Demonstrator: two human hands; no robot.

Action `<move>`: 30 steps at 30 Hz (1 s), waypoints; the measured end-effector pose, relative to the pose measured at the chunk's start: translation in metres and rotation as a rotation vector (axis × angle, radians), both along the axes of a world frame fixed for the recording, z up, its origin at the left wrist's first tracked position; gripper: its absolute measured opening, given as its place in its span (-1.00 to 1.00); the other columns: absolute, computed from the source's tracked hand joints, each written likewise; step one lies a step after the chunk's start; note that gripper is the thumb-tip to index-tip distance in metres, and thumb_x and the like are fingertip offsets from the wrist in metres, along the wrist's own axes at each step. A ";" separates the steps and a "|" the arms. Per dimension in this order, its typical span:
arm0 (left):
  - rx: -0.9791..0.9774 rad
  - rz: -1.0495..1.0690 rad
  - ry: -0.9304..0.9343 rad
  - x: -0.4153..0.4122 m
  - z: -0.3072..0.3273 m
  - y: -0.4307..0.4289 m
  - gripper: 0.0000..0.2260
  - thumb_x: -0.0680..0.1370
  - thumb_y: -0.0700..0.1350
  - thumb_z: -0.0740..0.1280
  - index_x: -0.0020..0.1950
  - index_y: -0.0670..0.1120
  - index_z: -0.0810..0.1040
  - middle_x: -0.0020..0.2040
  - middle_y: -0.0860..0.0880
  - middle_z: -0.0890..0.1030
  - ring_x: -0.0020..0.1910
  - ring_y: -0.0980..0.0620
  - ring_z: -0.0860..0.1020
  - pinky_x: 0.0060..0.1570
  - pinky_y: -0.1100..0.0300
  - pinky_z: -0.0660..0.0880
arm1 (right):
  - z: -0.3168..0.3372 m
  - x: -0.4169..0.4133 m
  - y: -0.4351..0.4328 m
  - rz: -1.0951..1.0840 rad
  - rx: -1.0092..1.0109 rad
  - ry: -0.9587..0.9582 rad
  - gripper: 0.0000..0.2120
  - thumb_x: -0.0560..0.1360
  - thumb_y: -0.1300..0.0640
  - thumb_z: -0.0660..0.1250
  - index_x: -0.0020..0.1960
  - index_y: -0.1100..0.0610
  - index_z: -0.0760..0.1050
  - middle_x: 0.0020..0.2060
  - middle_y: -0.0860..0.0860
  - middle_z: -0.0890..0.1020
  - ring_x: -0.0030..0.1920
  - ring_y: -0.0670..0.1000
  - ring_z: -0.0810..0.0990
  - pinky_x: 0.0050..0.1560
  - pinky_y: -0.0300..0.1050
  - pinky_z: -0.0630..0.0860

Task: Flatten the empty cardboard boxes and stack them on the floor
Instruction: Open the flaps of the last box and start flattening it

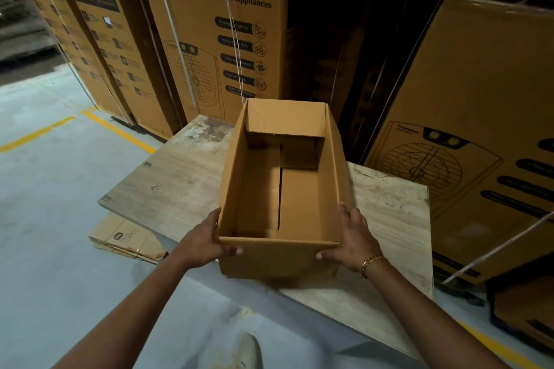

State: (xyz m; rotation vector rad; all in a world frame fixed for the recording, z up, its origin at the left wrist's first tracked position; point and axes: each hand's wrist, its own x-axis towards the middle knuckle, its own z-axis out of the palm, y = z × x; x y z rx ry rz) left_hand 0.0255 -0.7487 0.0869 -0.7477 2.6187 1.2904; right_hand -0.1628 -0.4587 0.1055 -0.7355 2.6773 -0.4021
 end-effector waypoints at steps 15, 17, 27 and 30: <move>-0.505 0.143 -0.132 -0.199 0.008 -0.091 -0.06 0.53 0.29 0.34 0.65 -0.10 -0.13 0.65 -0.18 0.01 0.60 -0.21 0.08 0.48 -0.21 0.24 | 0.046 -0.099 -0.082 0.049 0.066 0.003 -0.29 0.44 -0.35 0.31 0.46 -0.02 0.30 0.33 -0.08 0.40 0.31 0.01 0.40 0.16 -0.04 0.48; -0.464 0.162 -0.129 -0.222 0.009 -0.105 -0.08 0.55 0.23 0.36 0.65 -0.07 -0.14 0.65 -0.17 0.02 0.60 -0.21 0.11 0.46 -0.22 0.29 | 0.035 -0.124 -0.122 -0.063 -0.194 -0.268 -0.37 0.47 -0.26 0.36 0.43 -0.01 0.35 0.28 -0.10 0.47 0.27 -0.02 0.48 0.21 -0.03 0.49; -0.299 0.195 0.002 -0.235 -0.008 -0.123 -0.19 0.53 0.01 0.38 0.64 -0.01 -0.04 0.46 -0.17 0.43 0.20 -0.26 0.57 0.12 -0.19 0.55 | -0.031 -0.212 -0.240 -0.764 -1.017 -1.044 -0.69 0.55 0.10 0.33 0.28 0.10 0.49 0.31 0.08 0.54 0.25 0.13 0.55 0.17 0.10 0.49; -0.277 0.200 0.020 -0.236 -0.011 -0.118 -0.19 0.52 -0.09 0.37 0.64 0.05 -0.04 0.42 -0.15 0.47 0.12 -0.21 0.60 0.04 -0.13 0.58 | -0.015 -0.228 -0.256 -0.746 -1.282 -0.981 -0.92 0.56 0.17 0.28 0.03 0.12 0.51 0.15 0.07 0.63 0.16 0.11 0.64 0.15 0.06 0.53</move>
